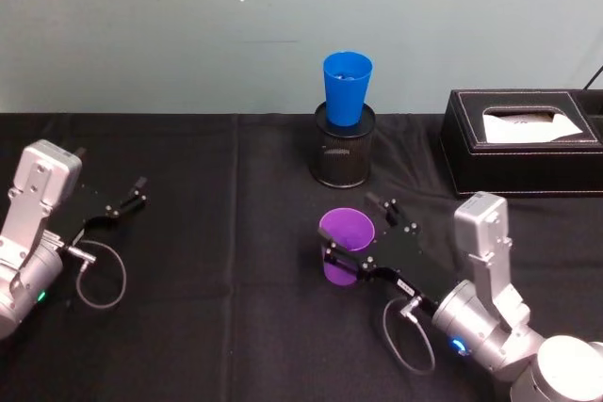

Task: Pick up one cup with a gripper and tap it against the other cup.

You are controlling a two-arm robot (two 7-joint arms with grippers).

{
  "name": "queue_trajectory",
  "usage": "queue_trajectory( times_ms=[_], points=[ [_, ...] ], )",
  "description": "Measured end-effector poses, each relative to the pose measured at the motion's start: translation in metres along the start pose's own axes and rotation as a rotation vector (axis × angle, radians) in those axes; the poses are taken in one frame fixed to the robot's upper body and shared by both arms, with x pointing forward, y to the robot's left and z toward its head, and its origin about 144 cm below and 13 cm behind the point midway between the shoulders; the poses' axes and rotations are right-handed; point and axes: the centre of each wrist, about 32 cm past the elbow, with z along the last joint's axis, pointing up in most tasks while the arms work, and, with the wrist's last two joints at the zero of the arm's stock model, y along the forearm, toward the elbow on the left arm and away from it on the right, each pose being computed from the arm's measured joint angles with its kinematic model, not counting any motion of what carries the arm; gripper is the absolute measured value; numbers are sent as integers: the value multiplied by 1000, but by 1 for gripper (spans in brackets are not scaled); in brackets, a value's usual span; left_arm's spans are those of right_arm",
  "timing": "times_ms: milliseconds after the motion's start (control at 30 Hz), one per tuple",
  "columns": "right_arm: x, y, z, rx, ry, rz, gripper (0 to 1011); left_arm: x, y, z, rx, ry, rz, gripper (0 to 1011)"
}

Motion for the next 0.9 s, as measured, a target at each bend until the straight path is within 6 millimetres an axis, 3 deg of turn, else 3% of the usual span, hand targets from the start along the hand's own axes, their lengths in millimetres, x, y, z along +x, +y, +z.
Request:
queue_trajectory(
  times_ms=[467, 700, 900],
  points=[
    [-8, -19, 9, 142, -26, -217, 1002, 0, 0, 0, 0, 0, 0, 1000],
    [-14, -26, 0, 55, -21, -440, 1002, 0, 0, 0, 0, 0, 0, 1000],
    [-16, -23, -9, -26, -18, -520, 1002, 0, 0, 0, 0, 0, 0, 1000]
  ],
)
